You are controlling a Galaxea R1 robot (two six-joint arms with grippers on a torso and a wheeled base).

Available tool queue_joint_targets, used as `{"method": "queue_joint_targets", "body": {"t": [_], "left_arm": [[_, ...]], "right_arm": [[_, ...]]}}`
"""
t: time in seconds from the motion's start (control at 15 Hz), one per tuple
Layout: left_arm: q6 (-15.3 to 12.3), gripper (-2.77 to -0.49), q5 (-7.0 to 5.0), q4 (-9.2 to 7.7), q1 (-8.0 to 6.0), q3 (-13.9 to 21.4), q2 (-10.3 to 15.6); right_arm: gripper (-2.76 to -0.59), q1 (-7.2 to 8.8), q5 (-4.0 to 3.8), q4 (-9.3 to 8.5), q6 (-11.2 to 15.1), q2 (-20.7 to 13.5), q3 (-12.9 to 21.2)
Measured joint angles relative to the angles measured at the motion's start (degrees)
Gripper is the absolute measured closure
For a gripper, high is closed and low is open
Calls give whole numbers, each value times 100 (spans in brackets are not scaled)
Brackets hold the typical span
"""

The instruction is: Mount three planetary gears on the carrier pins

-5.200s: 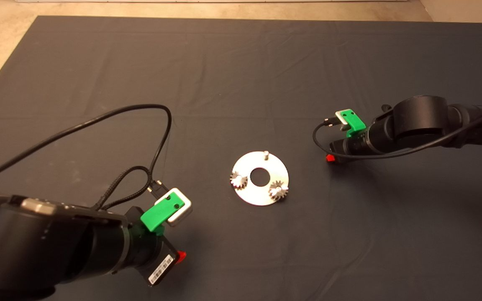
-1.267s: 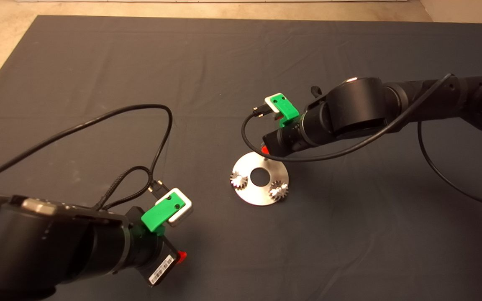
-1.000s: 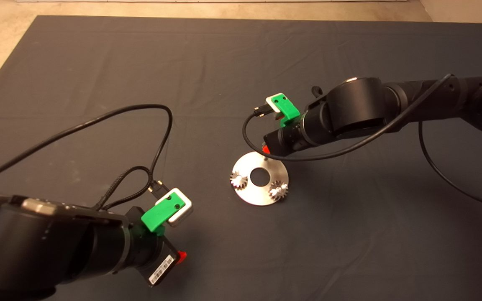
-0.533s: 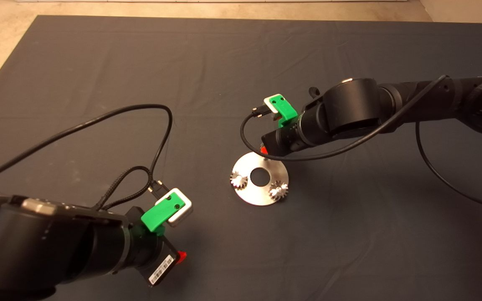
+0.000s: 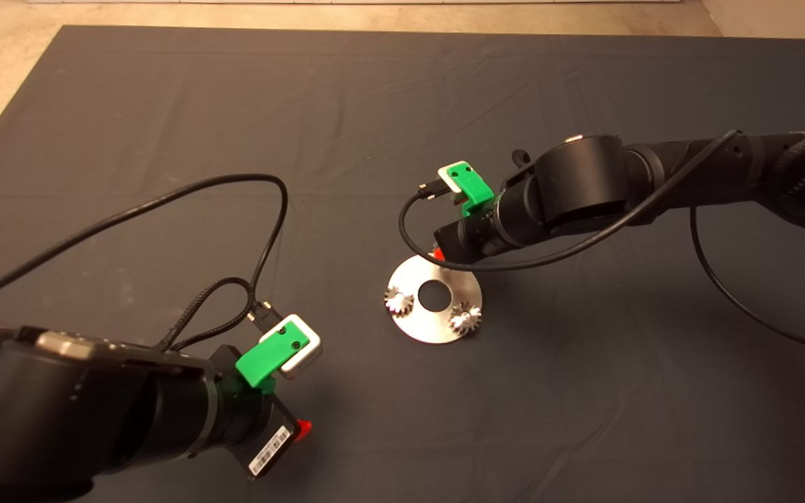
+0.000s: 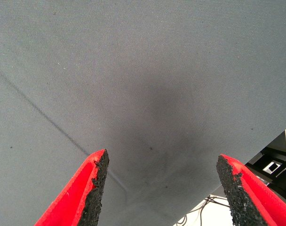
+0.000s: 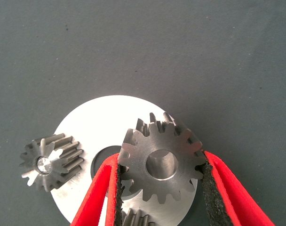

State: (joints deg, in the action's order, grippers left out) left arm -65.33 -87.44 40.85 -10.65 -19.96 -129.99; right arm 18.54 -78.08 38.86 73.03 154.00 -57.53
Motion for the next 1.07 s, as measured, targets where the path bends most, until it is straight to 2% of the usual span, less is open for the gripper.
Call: {"method": "queue_joint_targets", "body": {"t": [0.27, 1.07], "left_arm": [[0, -160, 1, 0, 0, 0, 0], [0, -160, 1, 0, 0, 0, 0]], "right_arm": [[-92, -149, -6, 0, -13, 0, -62], [-92, -148, 0, 2, -34, 2, -197]]}}
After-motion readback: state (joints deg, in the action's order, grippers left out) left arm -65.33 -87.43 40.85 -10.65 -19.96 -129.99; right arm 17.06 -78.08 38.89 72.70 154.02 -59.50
